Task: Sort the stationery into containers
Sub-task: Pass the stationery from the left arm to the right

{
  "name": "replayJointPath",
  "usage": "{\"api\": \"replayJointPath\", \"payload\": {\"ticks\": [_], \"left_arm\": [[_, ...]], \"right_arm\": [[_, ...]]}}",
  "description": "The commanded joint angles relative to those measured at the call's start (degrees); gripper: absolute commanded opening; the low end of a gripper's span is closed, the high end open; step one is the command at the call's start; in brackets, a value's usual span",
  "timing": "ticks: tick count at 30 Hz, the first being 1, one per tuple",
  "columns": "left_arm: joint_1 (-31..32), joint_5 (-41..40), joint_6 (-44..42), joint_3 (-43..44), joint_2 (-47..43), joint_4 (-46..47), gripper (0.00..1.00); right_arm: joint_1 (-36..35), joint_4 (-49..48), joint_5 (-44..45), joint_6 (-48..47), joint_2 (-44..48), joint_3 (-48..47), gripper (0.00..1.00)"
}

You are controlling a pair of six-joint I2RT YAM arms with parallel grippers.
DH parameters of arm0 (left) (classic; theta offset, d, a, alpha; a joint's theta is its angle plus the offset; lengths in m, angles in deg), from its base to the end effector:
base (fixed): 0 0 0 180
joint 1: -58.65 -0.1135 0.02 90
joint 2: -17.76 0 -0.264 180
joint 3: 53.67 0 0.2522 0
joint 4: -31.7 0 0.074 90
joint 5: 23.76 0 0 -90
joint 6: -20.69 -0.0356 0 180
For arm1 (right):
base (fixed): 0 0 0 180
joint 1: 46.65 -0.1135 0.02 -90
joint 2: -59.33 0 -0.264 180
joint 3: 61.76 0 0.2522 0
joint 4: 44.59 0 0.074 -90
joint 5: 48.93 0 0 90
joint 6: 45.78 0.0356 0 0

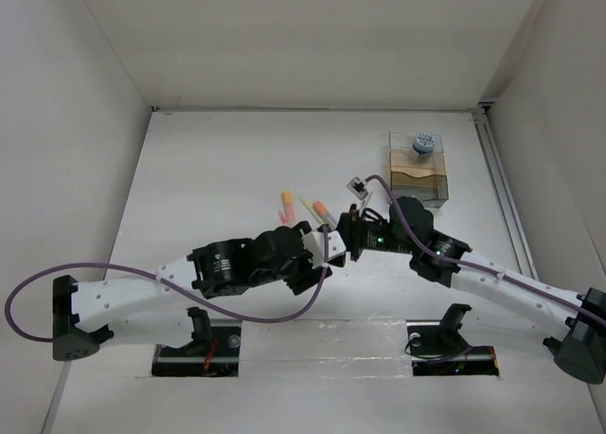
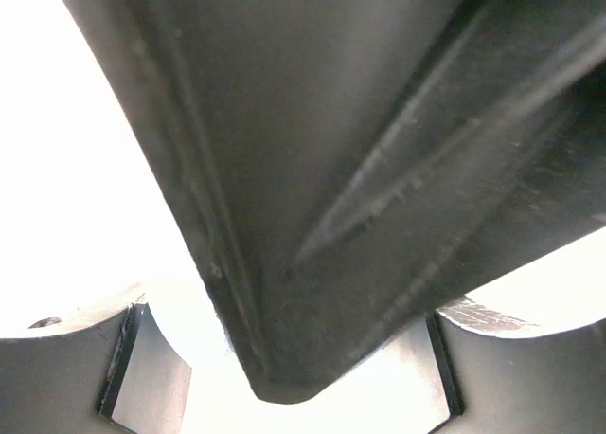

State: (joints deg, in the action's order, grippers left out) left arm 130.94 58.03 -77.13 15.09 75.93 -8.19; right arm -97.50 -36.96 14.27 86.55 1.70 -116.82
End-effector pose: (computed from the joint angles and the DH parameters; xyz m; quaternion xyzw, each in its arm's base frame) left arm 0.0730 -0.2118 0.3307 0.5262 0.6821 -0.2166 0.4593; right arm 0.1357 0.1921 0.3064 -0.2037 0.7332 0.5755 0.2997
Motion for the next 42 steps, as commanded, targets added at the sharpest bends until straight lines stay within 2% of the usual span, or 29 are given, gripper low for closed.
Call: {"api": "replayJointPath", "payload": {"ticks": [1, 4, 11, 15, 19, 24, 29, 33, 37, 42], "left_arm": [[-0.3, -5.7, -0.3, 1.9, -1.8, 10.7, 0.0], [-0.3, -6.9, 0.3, 1.9, -2.4, 11.3, 0.0], [-0.3, -8.8, 0.3, 1.9, -2.4, 11.3, 0.0], [-0.3, -9.4, 0.8, 1.9, -1.7, 10.8, 0.0], [-0.3, -9.9, 1.9, 1.9, -1.2, 10.7, 0.0], [-0.3, -9.9, 1.9, 1.9, -1.2, 10.7, 0.0], [-2.0, -9.3, 2.4, 1.9, -1.2, 11.8, 0.0], [-2.0, -8.8, 2.5, 1.9, -1.2, 11.8, 0.0], [-2.0, -7.7, 2.5, 1.9, -1.2, 11.8, 0.0], [-2.0, -5.2, 1.9, 1.9, -1.2, 12.3, 0.0]], "right_arm": [[-2.9, -6.7, -5.0, 4.0, -0.6, 0.6, 0.8], [-2.9, -5.0, -1.7, 4.0, -0.6, 0.6, 0.72], [-4.6, -5.0, 0.0, 2.2, -1.8, 1.2, 0.69], [-5.9, -16.9, -3.5, 3.4, 0.4, 6.0, 0.84], [-7.1, -18.3, -0.3, 2.1, 3.5, 8.7, 0.9], [-9.2, -18.3, 5.1, -1.8, 6.9, 11.2, 0.89], [-9.2, -25.3, 9.6, -1.2, 10.7, 16.3, 0.87], [-9.7, -26.7, 14.5, -1.3, 14.6, 19.1, 0.86], [-9.7, -23.2, 15.0, -3.3, 14.6, 16.1, 0.86], [-11.2, -22.7, 14.5, -4.4, 9.8, 13.9, 0.86]]}}
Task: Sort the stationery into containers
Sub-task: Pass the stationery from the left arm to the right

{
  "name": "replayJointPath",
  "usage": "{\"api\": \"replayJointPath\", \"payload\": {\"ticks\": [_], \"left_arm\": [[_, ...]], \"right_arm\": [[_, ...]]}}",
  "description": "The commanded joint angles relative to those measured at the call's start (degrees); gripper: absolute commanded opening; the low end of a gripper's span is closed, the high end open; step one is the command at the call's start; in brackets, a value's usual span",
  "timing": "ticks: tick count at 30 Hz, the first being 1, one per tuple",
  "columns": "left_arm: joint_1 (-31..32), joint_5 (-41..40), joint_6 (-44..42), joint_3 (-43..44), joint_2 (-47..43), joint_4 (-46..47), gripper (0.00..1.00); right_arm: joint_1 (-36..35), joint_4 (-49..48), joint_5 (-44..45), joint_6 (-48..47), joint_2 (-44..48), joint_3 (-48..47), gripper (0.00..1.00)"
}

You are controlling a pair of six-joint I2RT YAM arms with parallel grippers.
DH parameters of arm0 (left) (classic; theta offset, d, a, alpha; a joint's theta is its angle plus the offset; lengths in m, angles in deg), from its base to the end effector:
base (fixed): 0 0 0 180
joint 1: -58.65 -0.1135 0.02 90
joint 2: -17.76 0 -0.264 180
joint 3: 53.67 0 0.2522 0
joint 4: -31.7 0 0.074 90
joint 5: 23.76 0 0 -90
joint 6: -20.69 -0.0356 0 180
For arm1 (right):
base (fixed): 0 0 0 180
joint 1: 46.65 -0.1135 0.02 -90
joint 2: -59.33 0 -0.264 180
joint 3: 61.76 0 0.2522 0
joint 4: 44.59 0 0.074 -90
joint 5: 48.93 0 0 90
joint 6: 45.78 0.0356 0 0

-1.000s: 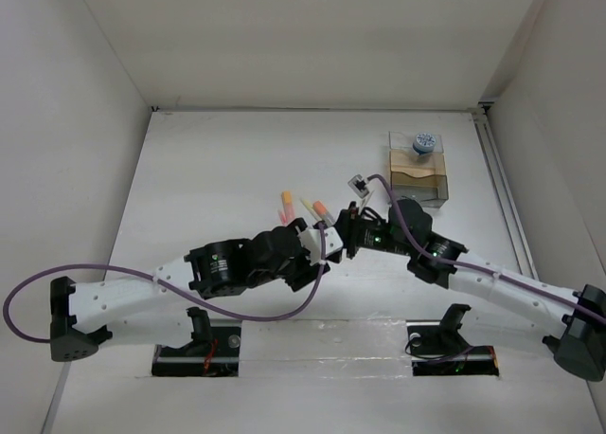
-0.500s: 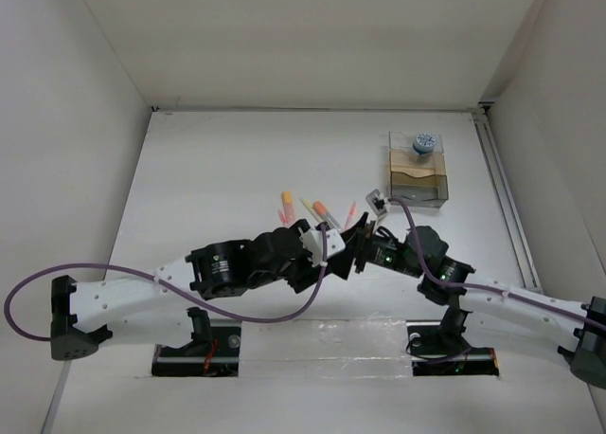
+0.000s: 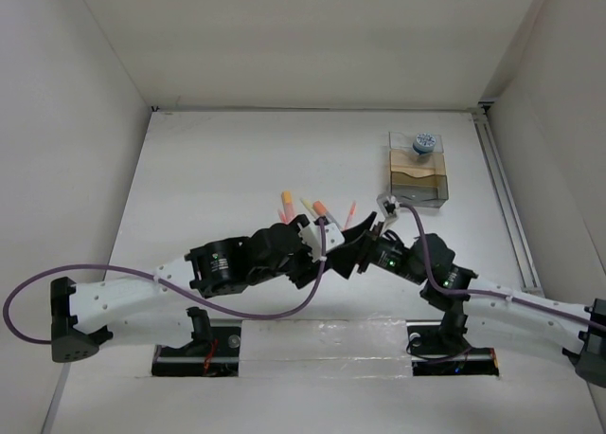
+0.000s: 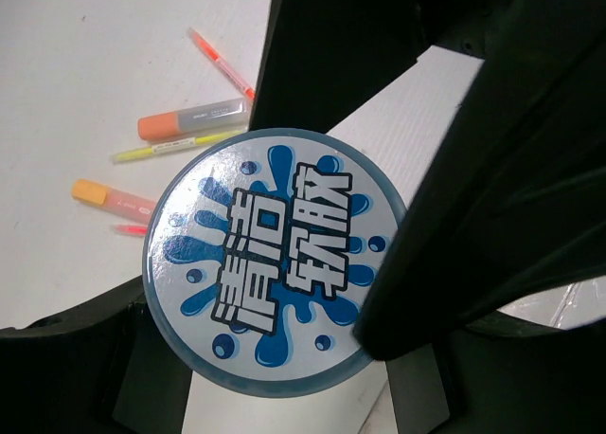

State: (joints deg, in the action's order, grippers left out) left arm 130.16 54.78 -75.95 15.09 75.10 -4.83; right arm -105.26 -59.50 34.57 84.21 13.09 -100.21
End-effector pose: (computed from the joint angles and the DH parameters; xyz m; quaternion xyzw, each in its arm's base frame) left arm 0.0775 -0.2096 0.3395 0.4877 0.6856 -0.2152 0.4957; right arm 0.0985 0.1692 0.2835 -0.1488 0.6452 0.5919 0.4596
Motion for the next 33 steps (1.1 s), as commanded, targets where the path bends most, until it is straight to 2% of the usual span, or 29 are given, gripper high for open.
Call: {"api": "replayJointPath", "payload": {"ticks": [1, 5, 8, 13, 23, 27, 30, 33], "left_arm": [[-1.2, -1.0, 0.1, 1.9, -0.4, 9.0, 0.0], [-1.2, 0.0, -0.4, 1.9, -0.4, 9.0, 0.0], [-1.2, 0.0, -0.4, 1.9, -0.9, 9.0, 0.0], [-1.2, -0.6, -0.9, 1.3, -2.7, 9.0, 0.0], [-1.2, -1.8, -1.5, 1.3, -2.7, 8.4, 0.0], [-1.2, -2.9, -1.5, 1.3, -1.6, 7.8, 0.0], [-1.2, -2.9, -1.5, 1.3, -0.4, 6.8, 0.0], [-1.2, -2.9, -1.5, 2.0, 0.3, 6.2, 0.0]], "right_arm": [[-4.5, -0.2, -4.8, -2.0, -2.1, -3.5, 0.86], [-6.5, -0.2, -3.4, -2.5, -5.3, -5.6, 0.85], [-8.0, -0.2, -2.8, -3.1, -8.1, -5.6, 0.77], [-8.5, 2.1, -5.5, -4.3, -13.5, -7.8, 0.77], [-11.1, 0.5, -15.7, -5.0, -20.9, -10.4, 0.87], [-11.1, -2.1, -20.7, -2.8, -21.4, -10.4, 0.87], [-11.1, 2.1, -20.1, -3.5, -20.9, -12.5, 0.88], [-11.1, 6.0, -17.6, -4.7, -20.9, -13.1, 0.79]]}}
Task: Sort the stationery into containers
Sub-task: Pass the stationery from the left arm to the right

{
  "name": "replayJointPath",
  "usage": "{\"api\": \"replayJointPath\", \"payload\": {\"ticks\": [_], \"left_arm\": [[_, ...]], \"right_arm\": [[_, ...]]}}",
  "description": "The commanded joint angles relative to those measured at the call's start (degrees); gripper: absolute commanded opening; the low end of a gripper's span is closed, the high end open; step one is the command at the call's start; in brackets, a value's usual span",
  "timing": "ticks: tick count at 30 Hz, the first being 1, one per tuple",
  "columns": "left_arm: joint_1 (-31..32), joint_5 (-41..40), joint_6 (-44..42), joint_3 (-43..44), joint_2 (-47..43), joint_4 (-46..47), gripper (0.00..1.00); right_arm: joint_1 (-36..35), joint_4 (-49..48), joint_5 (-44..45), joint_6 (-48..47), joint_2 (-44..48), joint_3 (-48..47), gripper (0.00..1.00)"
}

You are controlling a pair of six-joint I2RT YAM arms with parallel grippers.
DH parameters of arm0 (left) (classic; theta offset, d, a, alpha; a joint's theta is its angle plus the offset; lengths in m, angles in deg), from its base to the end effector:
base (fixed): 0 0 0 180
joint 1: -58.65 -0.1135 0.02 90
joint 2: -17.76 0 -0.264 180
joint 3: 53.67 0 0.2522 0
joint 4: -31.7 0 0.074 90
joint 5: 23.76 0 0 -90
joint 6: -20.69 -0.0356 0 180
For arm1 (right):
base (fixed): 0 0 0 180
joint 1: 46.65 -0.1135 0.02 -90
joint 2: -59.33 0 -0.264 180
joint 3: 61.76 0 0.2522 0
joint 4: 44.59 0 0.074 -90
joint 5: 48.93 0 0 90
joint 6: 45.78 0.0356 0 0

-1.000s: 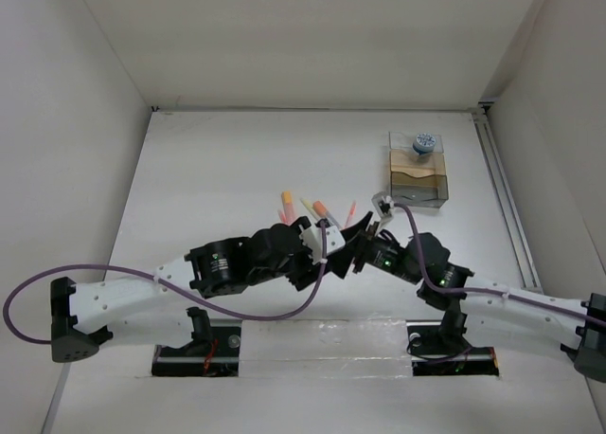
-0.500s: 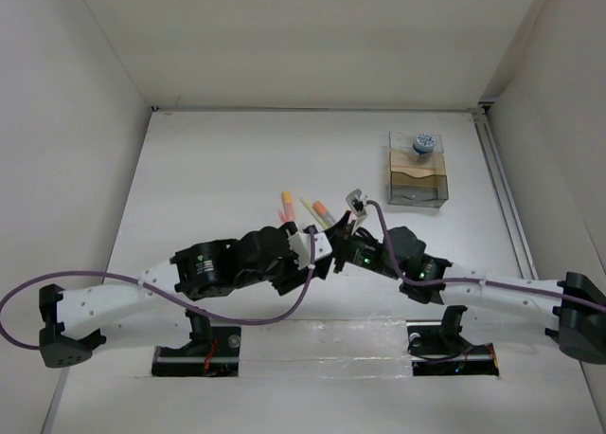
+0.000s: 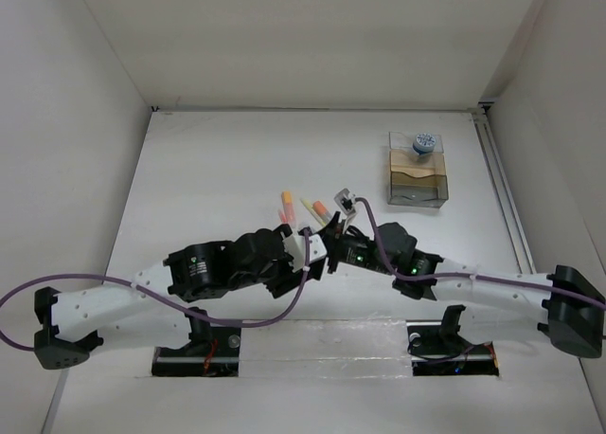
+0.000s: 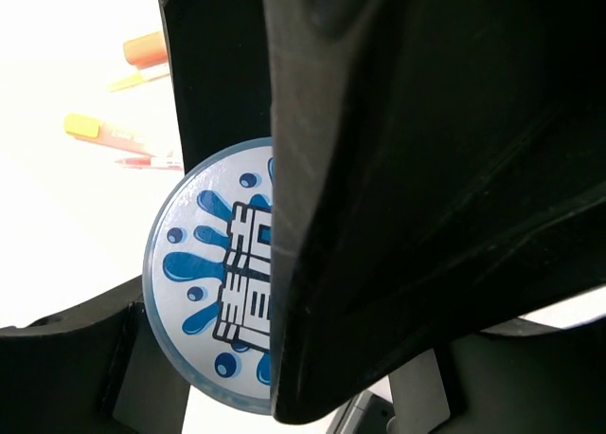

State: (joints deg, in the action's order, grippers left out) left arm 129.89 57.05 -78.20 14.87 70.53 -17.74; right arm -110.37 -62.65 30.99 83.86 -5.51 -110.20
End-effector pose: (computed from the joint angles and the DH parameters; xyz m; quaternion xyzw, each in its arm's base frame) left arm 0.0677 -0.1817 0.3317 0.5367 0.6969 -0.1831 0.4391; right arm 0.1090 0.2347 0.2844 -0.2064 0.6657 0.5985 0.3950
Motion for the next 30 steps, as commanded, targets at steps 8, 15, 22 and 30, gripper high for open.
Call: {"api": "replayJointPath", "payload": {"ticks": [8, 15, 22, 30], "left_arm": [[-0.9, -7.0, 0.7, 2.7, 2.7, 19.7, 0.0], [-0.9, -9.4, 1.8, 2.7, -0.1, 20.9, 0.0], [-0.9, -10.6, 3.8, 2.7, -4.3, 22.6, 0.0], [-0.9, -13.6, 5.5, 5.1, -2.8, 24.5, 0.0]], "right_arm": [[-6.0, 3.3, -17.5, -2.2, -7.4, -1.3, 0.3], [-6.0, 2.8, -15.3, -2.2, -5.6, -0.7, 0.0], [0.3, -4.8, -19.9, 0.9, -2.7, 4.1, 0.0], [5.1, -20.8, -29.5, 9.3, -10.1, 4.6, 0.0]]}}
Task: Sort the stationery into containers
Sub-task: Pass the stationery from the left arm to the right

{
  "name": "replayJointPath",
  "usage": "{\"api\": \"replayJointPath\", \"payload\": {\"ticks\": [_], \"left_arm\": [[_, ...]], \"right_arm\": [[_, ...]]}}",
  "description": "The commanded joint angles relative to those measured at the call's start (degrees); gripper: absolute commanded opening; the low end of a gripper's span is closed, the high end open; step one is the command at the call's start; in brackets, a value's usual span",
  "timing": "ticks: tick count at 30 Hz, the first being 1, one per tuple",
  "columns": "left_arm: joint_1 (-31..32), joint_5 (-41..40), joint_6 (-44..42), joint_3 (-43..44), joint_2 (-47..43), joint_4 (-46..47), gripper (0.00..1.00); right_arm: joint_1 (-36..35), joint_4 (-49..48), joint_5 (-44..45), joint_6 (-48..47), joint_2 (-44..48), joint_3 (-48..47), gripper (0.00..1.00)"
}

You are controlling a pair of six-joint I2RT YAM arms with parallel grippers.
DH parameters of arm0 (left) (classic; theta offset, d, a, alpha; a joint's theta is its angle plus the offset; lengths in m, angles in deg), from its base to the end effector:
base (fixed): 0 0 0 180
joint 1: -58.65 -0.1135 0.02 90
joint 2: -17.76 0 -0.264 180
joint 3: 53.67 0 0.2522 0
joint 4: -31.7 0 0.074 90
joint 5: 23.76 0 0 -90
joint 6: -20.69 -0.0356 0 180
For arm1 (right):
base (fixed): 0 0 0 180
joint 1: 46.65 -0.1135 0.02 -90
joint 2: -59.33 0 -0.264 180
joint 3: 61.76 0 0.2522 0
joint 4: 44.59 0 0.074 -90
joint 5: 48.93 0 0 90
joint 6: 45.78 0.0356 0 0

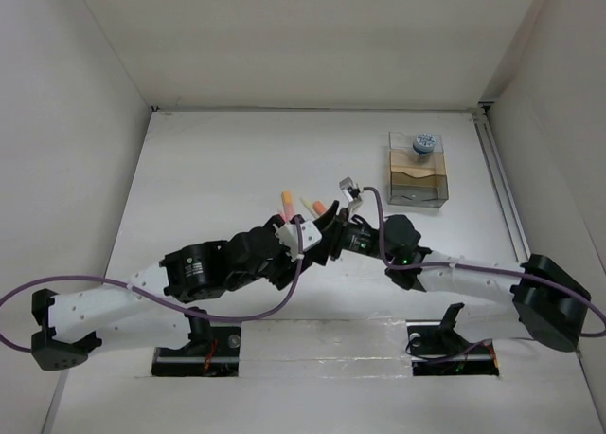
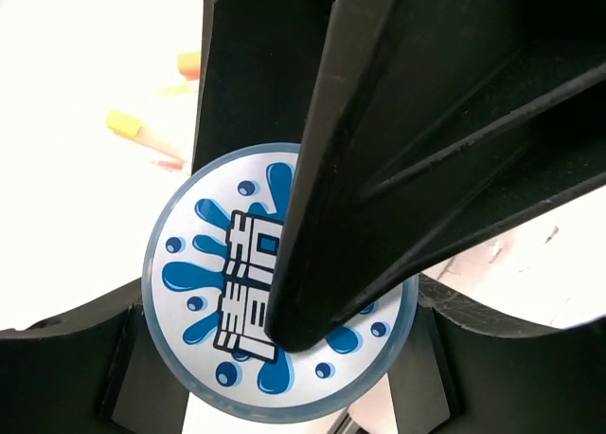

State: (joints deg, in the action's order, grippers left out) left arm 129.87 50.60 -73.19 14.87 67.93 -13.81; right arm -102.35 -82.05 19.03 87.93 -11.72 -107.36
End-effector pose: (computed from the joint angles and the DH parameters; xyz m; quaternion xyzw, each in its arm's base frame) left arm 0.0692 -0.1736 0.3463 0.4589 0.7134 -0.1898 0.4943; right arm 0.1392 0.2278 0.2771 -0.2123 0.5988 0.6596 0.4016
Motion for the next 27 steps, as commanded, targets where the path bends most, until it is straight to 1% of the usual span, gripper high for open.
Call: {"api": "replayJointPath", "payload": {"ticks": [1, 4, 5, 6, 7, 8, 9, 10, 11, 12, 13, 14, 15, 19, 24, 27], "left_arm": [[-0.9, -8.5, 0.5, 5.1, 0.5, 20.6, 0.0], [-0.9, -9.1, 1.0, 5.7, 0.5, 22.9, 0.0], [-0.9, -9.1, 1.0, 5.7, 0.5, 22.9, 0.0], [-0.9, -9.1, 1.7, 5.7, 0.5, 23.4, 0.0], [-0.9, -9.1, 2.3, 6.4, 0.5, 22.9, 0.0], [-0.9, -9.1, 2.3, 6.4, 1.1, 22.9, 0.0], [-0.9, -9.1, 3.2, 7.2, 1.1, 21.8, 0.0], [-0.9, -8.4, 4.0, 7.2, 1.6, 21.8, 0.0], [-0.9, -7.3, 4.5, 7.2, 1.6, 21.2, 0.0], [-0.9, -6.6, 4.5, 7.2, 1.6, 21.2, 0.0], [-0.9, -6.1, 5.5, 7.2, 1.6, 21.2, 0.0], [-0.9, -5.5, 6.8, 7.2, 1.1, 21.2, 0.0], [-0.9, -4.1, 7.3, 6.4, 0.5, 21.2, 0.0], [-1.4, -2.3, 9.0, 5.2, -1.0, 21.2, 0.0], [-1.4, -2.3, 9.0, 3.7, -1.6, 20.5, 0.0], [-1.4, 0.3, 8.4, 3.7, -2.1, 20.5, 0.0]], "right_arm": [[-2.9, -4.2, -18.0, 5.9, -4.6, 1.8, 0.0], [-2.9, -7.0, -18.6, 5.9, -7.2, 1.8, 0.0], [-2.9, -9.3, -18.7, 5.9, -7.2, 1.8, 0.0], [-2.9, -10.2, -18.7, 5.9, -7.7, 2.6, 0.12], [-2.4, -10.7, -18.7, 3.9, -7.7, 2.6, 0.19], [-2.4, -9.1, -18.7, 2.5, -6.7, 3.2, 0.27], [-2.4, -7.9, -18.7, 1.0, -6.7, 3.2, 0.39], [-2.4, -6.8, -18.7, -1.4, -5.3, 3.2, 0.67], [-1.9, -6.3, -18.1, -2.0, -4.6, 3.2, 0.78], [-1.9, -5.6, -17.4, -2.7, -4.0, 3.2, 0.85], [-1.2, -5.6, -17.4, -3.4, -2.5, 3.2, 0.89], [-1.2, -4.7, -17.4, -4.8, -1.6, 3.2, 1.0], [-0.5, -1.7, -15.2, -5.6, -0.5, 2.7, 1.0], [2.6, 6.4, -11.9, -9.8, 4.2, 1.6, 1.0], [7.8, 9.3, -14.9, -11.9, 7.3, 0.9, 1.0], [12.1, 10.6, -16.8, -13.6, 10.5, 2.7, 1.0]]}}
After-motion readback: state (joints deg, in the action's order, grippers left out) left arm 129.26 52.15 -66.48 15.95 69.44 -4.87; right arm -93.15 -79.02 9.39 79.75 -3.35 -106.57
